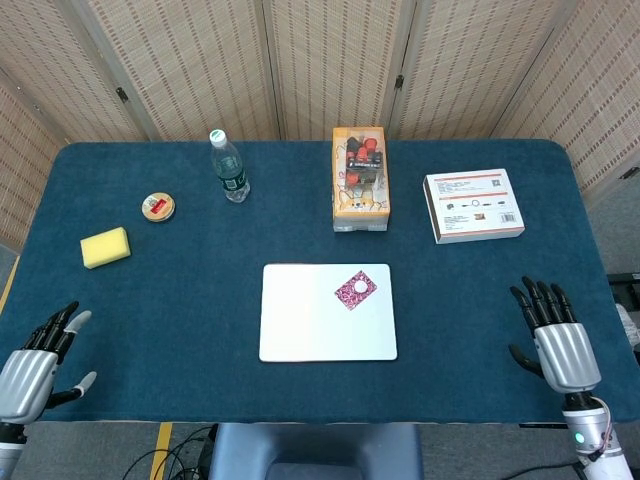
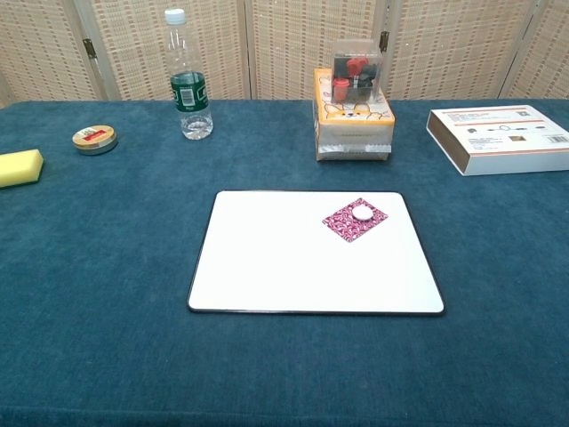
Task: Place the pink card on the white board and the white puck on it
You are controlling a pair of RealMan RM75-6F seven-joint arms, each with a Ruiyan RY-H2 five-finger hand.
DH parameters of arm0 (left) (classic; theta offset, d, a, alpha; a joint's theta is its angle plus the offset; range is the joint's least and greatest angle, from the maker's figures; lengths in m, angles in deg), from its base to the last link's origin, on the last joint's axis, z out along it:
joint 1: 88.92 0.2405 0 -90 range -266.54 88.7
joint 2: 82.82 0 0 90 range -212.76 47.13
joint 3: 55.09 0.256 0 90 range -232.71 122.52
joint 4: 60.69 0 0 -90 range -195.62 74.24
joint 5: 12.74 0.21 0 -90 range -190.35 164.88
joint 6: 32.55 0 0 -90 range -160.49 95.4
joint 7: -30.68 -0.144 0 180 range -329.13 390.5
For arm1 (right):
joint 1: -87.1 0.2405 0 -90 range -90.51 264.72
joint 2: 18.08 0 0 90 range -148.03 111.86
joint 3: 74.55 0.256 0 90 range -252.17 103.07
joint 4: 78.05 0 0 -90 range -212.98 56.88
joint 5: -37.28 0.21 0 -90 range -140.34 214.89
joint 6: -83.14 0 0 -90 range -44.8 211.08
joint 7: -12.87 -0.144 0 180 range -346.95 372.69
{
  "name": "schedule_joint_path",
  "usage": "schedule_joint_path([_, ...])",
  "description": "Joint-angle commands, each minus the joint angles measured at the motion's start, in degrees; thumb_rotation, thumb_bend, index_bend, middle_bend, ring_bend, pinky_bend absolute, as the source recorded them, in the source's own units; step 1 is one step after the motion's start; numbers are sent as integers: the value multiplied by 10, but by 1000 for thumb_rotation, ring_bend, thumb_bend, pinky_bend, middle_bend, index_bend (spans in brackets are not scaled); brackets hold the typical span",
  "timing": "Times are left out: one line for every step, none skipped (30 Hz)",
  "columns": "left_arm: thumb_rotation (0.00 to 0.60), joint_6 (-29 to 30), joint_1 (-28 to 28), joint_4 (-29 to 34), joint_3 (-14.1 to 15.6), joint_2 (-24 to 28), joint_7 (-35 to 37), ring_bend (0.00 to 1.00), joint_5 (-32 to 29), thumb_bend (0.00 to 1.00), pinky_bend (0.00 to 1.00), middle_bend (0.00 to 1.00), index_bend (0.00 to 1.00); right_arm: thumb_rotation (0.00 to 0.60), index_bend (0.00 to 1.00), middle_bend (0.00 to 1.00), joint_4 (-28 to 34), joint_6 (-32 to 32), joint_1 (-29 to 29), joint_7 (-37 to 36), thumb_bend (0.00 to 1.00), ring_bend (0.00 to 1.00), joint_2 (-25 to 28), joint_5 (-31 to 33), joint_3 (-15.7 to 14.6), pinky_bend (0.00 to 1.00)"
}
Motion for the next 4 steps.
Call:
schedule_joint_path([600,-1,2,2,-2,-3,-17,91,-7,294,216,22,0,600,67,0,3,-14,-3,-4,133,0,6,-3,10,0])
schedule_joint_path([600,-3,2,2,-1,-3,-19,91,-8,294,216,22,0,600,67,0,4,-16,-4,-4,133,0,7,-4,13,0])
schedule_joint_path([600,-5,2,3,-1,-4,-19,91,-9,294,216,22,0,600,67,0,5,-18,-5,-5,132,0,8,-7,16,0])
schedule_joint_path([600,-7,1,2,0,-4,-17,91,-8,294,216,22,0,600,67,0,7,-19,-6,-5,132,0,9,-9,19,0])
